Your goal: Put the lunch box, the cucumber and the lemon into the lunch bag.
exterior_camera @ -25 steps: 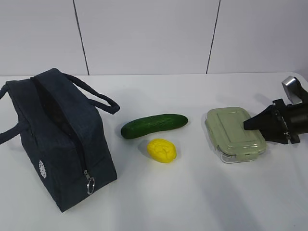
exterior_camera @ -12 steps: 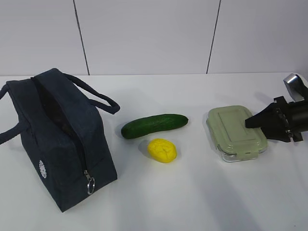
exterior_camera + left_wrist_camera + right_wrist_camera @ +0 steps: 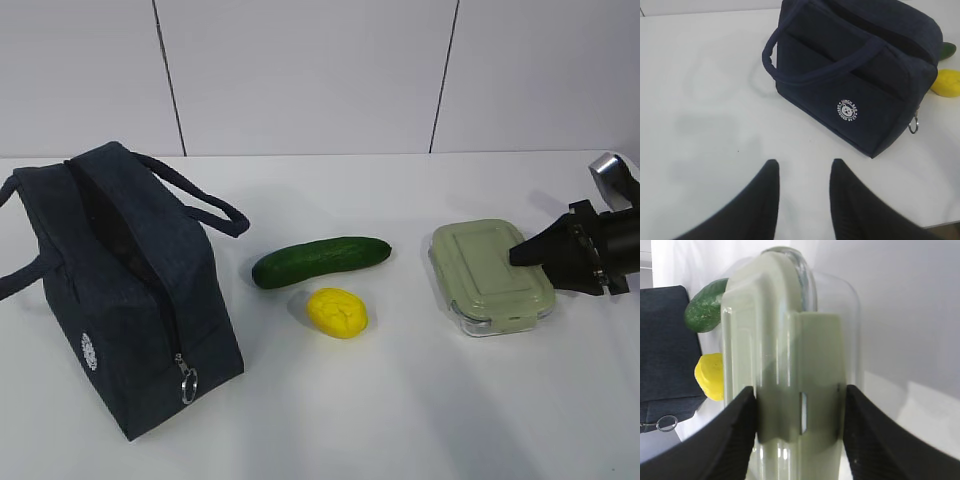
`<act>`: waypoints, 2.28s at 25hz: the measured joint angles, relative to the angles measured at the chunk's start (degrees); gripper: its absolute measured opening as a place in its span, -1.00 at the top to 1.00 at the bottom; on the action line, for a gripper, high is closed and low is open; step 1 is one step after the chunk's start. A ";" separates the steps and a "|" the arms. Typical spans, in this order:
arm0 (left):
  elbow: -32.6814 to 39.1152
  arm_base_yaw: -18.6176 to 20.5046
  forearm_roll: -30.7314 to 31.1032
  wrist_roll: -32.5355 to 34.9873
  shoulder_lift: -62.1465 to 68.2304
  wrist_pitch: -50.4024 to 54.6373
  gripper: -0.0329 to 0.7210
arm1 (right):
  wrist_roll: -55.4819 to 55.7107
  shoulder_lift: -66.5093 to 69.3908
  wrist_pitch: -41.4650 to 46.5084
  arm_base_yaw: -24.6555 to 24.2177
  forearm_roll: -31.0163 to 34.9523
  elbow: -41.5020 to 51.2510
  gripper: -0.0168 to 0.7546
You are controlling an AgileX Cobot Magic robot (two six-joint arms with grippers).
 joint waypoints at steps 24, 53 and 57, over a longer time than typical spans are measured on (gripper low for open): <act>0.00 0.00 0.00 0.00 0.00 0.00 0.27 | 0.62 0.00 0.00 0.00 0.00 0.00 0.02; 0.00 0.00 0.10 0.00 0.00 0.00 0.27 | 4.90 -3.90 -0.19 4.21 -0.52 0.43 0.02; 0.00 0.00 0.10 0.00 0.00 0.00 0.27 | 6.58 -6.21 -0.19 4.21 -0.67 0.43 0.02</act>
